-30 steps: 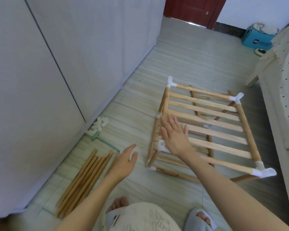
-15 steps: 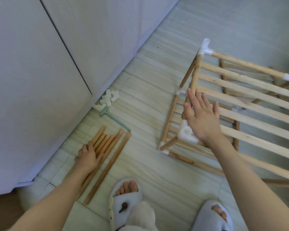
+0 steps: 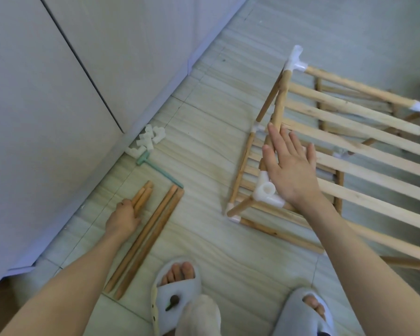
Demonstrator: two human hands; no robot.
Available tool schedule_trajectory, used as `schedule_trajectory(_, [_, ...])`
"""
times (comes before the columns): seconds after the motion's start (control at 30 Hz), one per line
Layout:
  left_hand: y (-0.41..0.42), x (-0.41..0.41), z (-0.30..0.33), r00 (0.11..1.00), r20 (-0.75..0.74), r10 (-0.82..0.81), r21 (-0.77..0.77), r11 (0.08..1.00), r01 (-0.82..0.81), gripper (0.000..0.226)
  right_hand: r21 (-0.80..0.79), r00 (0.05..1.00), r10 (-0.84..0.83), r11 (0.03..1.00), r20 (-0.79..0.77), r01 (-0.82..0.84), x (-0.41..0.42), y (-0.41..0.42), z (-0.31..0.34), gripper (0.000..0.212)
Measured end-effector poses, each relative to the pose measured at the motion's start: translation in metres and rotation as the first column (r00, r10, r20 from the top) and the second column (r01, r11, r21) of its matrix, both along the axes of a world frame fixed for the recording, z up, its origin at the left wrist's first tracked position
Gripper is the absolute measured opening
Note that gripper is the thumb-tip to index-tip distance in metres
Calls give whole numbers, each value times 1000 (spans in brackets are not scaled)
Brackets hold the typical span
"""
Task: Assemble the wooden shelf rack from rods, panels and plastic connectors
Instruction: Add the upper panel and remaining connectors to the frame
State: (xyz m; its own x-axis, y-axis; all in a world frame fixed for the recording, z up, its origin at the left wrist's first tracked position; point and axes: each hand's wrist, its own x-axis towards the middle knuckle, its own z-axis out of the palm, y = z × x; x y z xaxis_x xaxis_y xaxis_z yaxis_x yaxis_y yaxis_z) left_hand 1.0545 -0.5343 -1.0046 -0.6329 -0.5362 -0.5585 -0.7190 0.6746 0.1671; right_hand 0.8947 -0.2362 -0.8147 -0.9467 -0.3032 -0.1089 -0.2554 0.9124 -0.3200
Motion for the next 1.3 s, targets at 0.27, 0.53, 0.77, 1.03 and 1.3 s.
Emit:
schedule_trajectory(0.27, [24, -47, 88, 864, -481, 149, 273, 962, -14, 52, -9, 997, 2, 1000, 79, -1, 3, 1, 3, 51])
schedule_trajectory(0.53, [104, -99, 273, 495, -787, 368, 561, 761, 326, 47, -368, 971, 119, 929, 209, -35, 23, 5, 94, 44])
schedule_trajectory(0.77, [192, -94, 388, 427, -751, 503, 651, 459, 605, 28, -711, 749, 403, 692, 526, 127, 63, 46, 182, 28])
schedule_trajectory(1.03, [265, -81, 433, 551, -722, 418, 675, 250, 694, 28, -835, 729, 444, 443, 521, 326, 94, 123, 210, 44])
schedule_trajectory(1.3, [281, -72, 403, 571, -644, 508, 764, 391, 514, 22, -720, 918, 39, 634, 394, 282, 101, 172, 189, 10])
